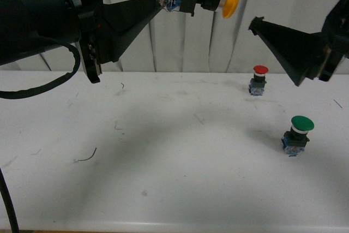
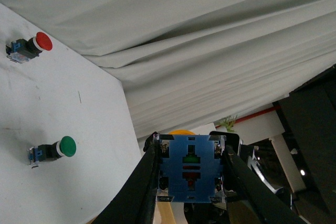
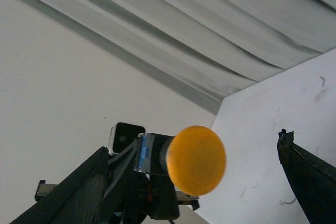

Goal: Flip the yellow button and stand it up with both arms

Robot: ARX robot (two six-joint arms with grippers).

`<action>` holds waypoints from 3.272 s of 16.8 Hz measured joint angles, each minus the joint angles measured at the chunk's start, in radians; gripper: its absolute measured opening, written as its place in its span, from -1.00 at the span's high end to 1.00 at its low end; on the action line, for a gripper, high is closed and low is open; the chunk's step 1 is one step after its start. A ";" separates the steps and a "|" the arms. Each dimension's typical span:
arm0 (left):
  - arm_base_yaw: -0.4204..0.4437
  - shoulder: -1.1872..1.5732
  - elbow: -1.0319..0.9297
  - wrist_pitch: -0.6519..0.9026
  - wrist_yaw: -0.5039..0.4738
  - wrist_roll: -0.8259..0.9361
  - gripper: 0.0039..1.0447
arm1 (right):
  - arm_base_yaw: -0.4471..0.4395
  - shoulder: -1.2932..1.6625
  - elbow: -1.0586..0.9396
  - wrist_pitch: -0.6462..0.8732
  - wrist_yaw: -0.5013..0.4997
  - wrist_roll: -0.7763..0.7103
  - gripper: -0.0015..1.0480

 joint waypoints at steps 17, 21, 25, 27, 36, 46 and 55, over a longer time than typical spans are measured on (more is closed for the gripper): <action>0.019 0.000 0.001 -0.006 0.018 0.000 0.43 | 0.099 0.123 0.175 0.001 -0.015 0.235 -0.87; 0.019 -0.002 0.001 -0.004 0.022 0.000 0.43 | 0.106 0.129 0.179 -0.001 -0.010 0.234 -0.28; 0.019 -0.006 0.001 -0.002 0.023 0.000 0.43 | 0.106 0.134 0.179 -0.005 -0.006 0.233 0.03; 0.019 -0.008 0.001 -0.002 0.022 -0.004 0.43 | 0.106 0.134 0.179 -0.004 0.000 0.234 0.17; 0.023 -0.010 0.002 0.006 0.024 -0.004 -0.28 | 0.104 0.134 0.179 -0.001 0.002 0.233 0.33; 0.132 0.021 0.019 -0.025 0.021 -0.009 -0.88 | 0.089 0.134 0.178 -0.001 0.003 0.232 0.33; 0.518 -0.413 -0.143 -0.393 0.147 0.329 -0.88 | 0.023 0.134 0.177 -0.001 0.019 0.233 0.33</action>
